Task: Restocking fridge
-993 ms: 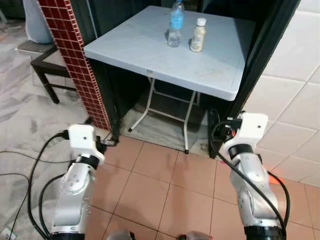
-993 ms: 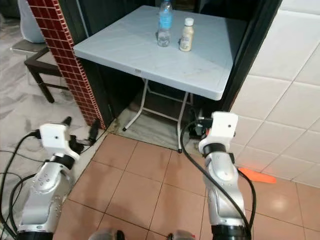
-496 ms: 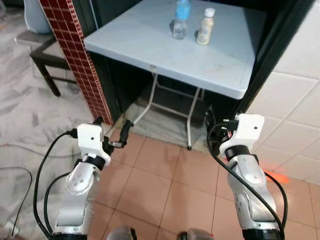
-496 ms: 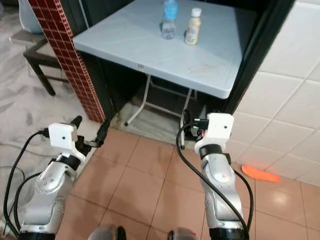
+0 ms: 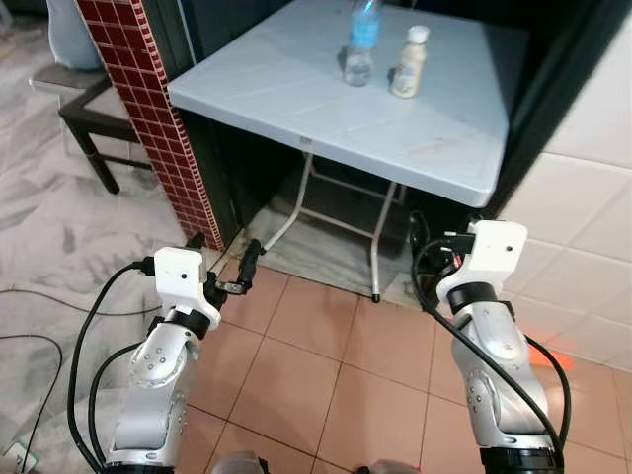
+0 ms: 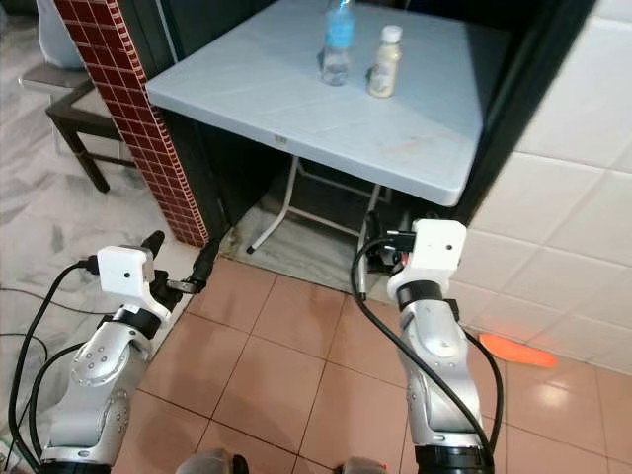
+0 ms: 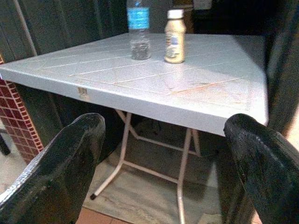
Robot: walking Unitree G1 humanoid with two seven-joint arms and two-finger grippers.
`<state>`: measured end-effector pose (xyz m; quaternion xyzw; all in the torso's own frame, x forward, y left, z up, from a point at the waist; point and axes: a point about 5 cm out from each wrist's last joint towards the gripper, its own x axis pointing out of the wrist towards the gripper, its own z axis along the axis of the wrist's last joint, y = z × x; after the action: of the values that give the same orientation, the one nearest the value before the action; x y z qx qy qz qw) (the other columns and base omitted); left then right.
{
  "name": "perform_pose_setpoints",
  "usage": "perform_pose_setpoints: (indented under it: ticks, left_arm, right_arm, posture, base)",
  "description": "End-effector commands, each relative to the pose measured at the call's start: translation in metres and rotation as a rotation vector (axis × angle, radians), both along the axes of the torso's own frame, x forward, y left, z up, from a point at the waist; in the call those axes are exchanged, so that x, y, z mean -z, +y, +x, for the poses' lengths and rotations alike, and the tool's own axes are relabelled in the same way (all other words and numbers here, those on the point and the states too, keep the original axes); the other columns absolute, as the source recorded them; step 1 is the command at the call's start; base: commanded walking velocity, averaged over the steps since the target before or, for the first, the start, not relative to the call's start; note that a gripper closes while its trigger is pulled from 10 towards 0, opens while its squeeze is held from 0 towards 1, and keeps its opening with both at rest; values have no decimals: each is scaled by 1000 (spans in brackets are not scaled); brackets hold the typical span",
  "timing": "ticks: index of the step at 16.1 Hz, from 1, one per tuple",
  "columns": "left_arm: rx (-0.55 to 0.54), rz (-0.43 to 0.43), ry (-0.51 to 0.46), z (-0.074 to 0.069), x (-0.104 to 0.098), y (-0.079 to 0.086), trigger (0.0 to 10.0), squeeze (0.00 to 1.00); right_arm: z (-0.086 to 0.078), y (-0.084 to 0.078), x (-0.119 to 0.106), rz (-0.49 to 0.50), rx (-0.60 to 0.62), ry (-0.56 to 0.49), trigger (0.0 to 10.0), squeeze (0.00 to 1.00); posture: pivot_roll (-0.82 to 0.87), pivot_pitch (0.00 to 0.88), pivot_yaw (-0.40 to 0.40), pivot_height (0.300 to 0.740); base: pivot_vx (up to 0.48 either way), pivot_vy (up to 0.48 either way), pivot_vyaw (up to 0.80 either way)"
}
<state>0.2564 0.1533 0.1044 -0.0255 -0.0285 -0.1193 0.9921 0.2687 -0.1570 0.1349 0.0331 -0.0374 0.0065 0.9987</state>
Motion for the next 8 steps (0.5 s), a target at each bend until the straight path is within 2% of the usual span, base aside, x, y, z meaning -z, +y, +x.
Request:
perform_pose_setpoints:
  ticks: [1,8]
  left_arm:
    - [0,-3,-3,2,-2,1,10000,0]
    - [4,-8,2,4,-1,-3,10000,0]
  right_arm:
    - [1,1,-2,-8,-5,-3,10000,0]
    - [4,-1,-2,-17,-3,-4,10000,0]
  posture:
    - [-43,92,28,740]
    - [-42,90,28,740]
  base:
    - [472,0,0]
    - [457,0,0]
